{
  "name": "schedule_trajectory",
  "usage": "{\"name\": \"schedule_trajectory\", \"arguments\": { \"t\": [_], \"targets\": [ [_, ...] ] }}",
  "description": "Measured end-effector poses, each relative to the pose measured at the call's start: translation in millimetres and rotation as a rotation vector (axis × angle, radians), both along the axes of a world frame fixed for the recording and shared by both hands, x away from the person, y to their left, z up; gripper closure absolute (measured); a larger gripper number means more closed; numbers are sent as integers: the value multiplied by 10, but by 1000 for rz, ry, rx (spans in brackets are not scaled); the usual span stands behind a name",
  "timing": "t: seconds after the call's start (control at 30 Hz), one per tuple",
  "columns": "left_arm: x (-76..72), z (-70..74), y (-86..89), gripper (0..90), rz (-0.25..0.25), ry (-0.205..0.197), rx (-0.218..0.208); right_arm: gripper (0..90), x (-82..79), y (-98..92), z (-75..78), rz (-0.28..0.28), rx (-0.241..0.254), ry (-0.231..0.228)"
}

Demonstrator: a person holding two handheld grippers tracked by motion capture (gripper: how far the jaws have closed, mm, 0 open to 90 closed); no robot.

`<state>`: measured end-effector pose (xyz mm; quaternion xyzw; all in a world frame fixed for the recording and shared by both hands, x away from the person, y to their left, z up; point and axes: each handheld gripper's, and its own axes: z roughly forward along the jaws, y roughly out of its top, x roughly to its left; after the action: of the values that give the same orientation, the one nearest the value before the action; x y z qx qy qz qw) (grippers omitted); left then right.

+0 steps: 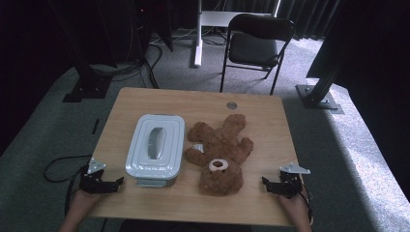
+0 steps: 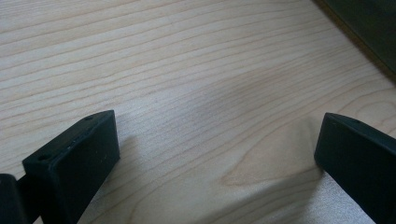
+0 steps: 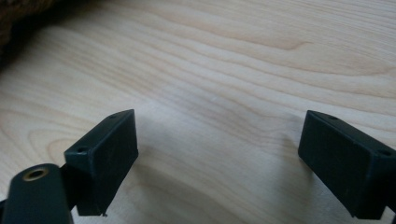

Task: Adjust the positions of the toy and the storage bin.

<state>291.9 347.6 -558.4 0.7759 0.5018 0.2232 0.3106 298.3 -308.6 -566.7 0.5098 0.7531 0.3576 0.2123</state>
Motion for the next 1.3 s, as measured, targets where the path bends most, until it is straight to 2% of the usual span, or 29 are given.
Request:
{"name": "schedule_trajectory", "arguments": {
  "t": [0.07,0.2,0.3,0.33,0.53,0.57,0.6,0.77,0.8,0.83,1.03,1.3],
  "targets": [
    [0,1,-2,5,2,1,1,112,15,-14,6,-7,10,4],
    [0,1,-3,5,3,1,1,118,149,-28,43,-14,35,38],
    [-1,1,-3,5,2,1,1,123,198,-11,57,-21,36,34],
    [-1,1,-3,5,2,1,1,123,223,-7,73,-11,61,34],
    [-3,1,-4,6,4,2,2,124,409,30,260,-37,81,7],
    [-3,1,-5,6,5,1,1,124,515,52,387,-41,109,-13],
    [-4,1,-6,6,7,1,0,124,515,52,387,-41,109,-13],
    [-4,1,-7,6,8,1,0,123,695,137,599,-26,123,-35],
    [-4,1,-7,6,8,1,-1,124,774,180,687,-18,129,-51],
    [-4,1,-7,6,8,1,-1,124,774,180,687,-18,129,-51],
    [-4,1,-7,6,7,1,-1,124,1055,301,901,2,153,-73],
    [-4,1,-7,6,8,1,-1,124,1384,499,1029,24,186,-66]
  ]
}}
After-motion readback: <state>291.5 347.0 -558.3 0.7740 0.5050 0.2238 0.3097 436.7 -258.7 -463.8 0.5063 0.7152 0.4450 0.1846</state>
